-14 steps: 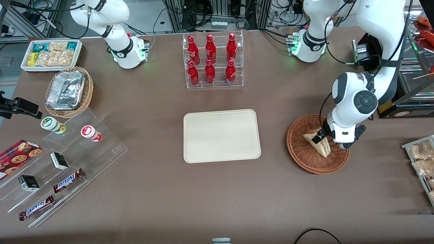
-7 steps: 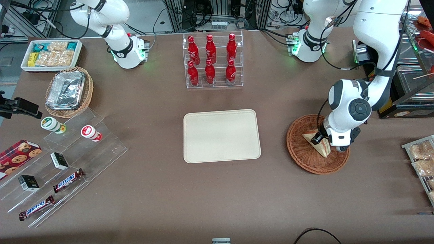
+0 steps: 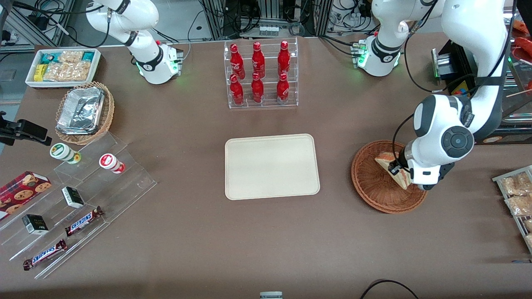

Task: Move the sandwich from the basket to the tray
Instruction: 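Lift the sandwich and carry it over the cream tray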

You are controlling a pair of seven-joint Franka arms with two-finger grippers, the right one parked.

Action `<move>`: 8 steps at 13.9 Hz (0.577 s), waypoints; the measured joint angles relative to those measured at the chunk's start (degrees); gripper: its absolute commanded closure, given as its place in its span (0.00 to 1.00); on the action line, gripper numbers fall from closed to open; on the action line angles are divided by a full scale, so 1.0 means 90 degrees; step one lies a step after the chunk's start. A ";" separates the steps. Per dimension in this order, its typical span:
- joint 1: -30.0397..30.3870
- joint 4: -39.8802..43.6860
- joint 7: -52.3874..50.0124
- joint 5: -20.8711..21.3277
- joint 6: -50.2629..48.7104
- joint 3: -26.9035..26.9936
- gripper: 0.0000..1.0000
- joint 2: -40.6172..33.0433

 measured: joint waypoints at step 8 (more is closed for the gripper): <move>-0.0488 0.0932 0.0108 0.0016 0.0015 -0.1440 1.00 0.0871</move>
